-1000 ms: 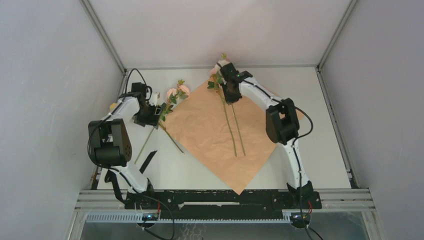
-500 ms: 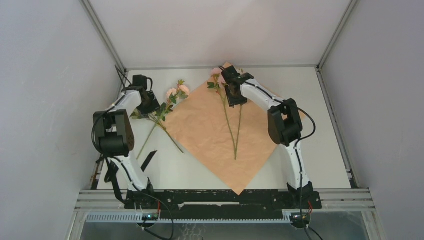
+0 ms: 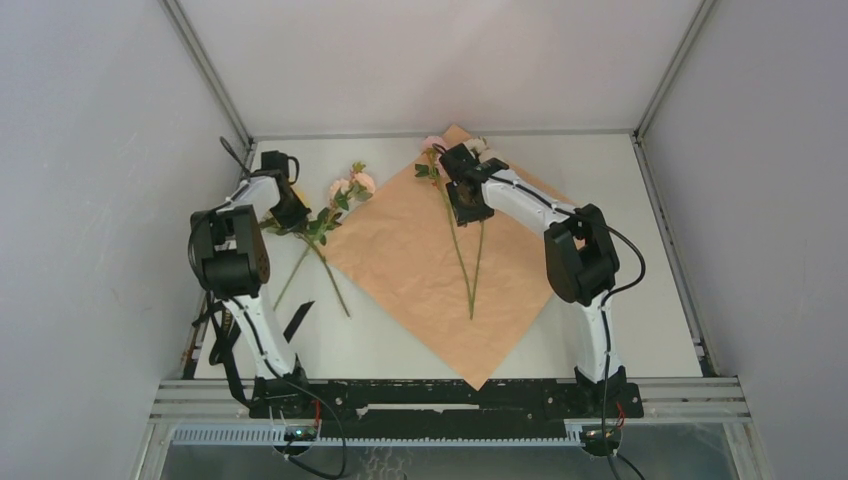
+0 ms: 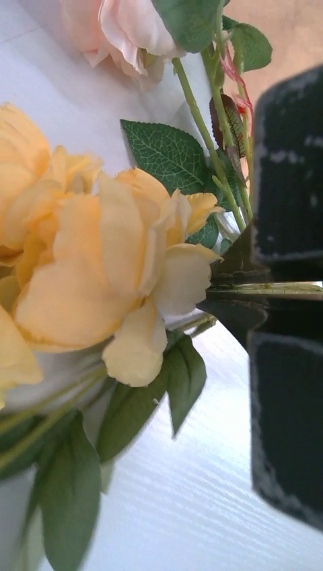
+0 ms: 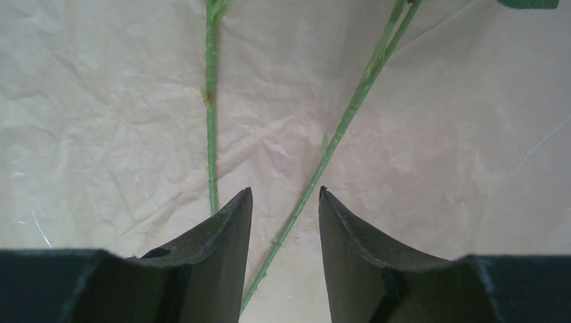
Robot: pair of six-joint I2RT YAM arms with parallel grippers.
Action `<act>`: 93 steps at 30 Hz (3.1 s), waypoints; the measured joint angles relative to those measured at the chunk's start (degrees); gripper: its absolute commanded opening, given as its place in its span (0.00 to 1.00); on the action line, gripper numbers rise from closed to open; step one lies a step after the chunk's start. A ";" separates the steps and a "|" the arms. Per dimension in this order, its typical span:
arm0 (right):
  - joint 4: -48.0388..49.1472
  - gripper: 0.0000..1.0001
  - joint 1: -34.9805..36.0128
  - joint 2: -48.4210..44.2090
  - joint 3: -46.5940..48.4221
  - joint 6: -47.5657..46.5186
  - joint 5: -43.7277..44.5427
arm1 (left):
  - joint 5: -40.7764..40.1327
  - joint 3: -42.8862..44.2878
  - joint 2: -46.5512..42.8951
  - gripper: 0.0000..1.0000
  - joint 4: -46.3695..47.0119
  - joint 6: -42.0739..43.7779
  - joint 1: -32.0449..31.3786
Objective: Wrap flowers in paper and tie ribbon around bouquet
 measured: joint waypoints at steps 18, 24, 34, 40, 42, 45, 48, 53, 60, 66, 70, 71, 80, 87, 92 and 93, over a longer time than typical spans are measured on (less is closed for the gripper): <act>1.31 0.51 4.04 -5.70 -4.07 -0.22 1.33 | -1.53 -4.85 -36.94 0.00 11.41 25.81 0.24; 4.42 0.51 5.31 -8.87 -5.90 -0.94 -2.08 | -10.49 -4.83 -41.42 0.00 12.26 41.94 -2.71; 19.47 0.51 8.52 -16.44 -12.98 -0.04 -22.53 | -9.42 -4.61 -41.35 0.00 0.35 50.84 -5.84; 24.17 0.51 8.96 -17.53 -14.16 0.70 -27.69 | -29.55 -6.99 -40.72 0.00 27.39 77.59 -5.35; 24.79 0.51 8.96 -17.53 -14.56 0.92 -28.26 | -34.73 -5.88 -39.23 0.00 37.40 86.90 -5.22; 25.33 0.51 8.96 -17.53 -15.13 1.49 -28.96 | -38.53 -0.13 -37.53 0.00 39.45 91.45 -6.05; 25.81 0.51 8.96 -17.53 -15.19 1.92 -29.68 | -38.36 9.51 -37.29 0.00 29.40 87.27 -9.40; 27.89 0.53 8.96 -17.55 -15.63 2.27 -32.28 | -29.03 20.57 -38.18 0.00 10.40 72.91 -12.81; 35.71 0.70 7.72 -19.71 -19.71 6.78 -40.70 | -11.13 20.70 -38.58 0.00 -9.29 58.21 -12.66; 56.26 0.84 6.93 -19.54 -21.18 21.64 -46.53 | 0.22 14.64 -38.88 0.00 -15.89 52.15 -12.66; 73.70 0.98 6.78 -16.06 -21.16 35.17 -47.17 | 8.90 8.83 -40.92 0.00 -17.42 50.23 -12.66; 78.09 0.98 6.78 -14.56 -21.16 38.99 -46.75 | 10.97 7.72 -41.42 0.00 -17.68 49.70 -12.74; 85.44 1.00 9.27 -2.54 -16.83 58.93 -38.29 | 23.30 5.33 -42.05 0.00 -17.68 45.62 -14.88; 85.74 0.72 9.57 4.68 -8.79 66.69 -35.50 | 27.67 3.78 -42.07 0.00 -17.53 45.48 -16.85; 86.71 0.00 9.46 7.52 -4.59 68.98 -35.67 | 29.16 2.51 -42.03 0.16 -17.57 45.66 -17.86; 86.88 0.00 9.33 7.58 -4.52 69.37 -35.67 | 29.38 2.47 -42.03 0.36 -17.75 45.99 -17.92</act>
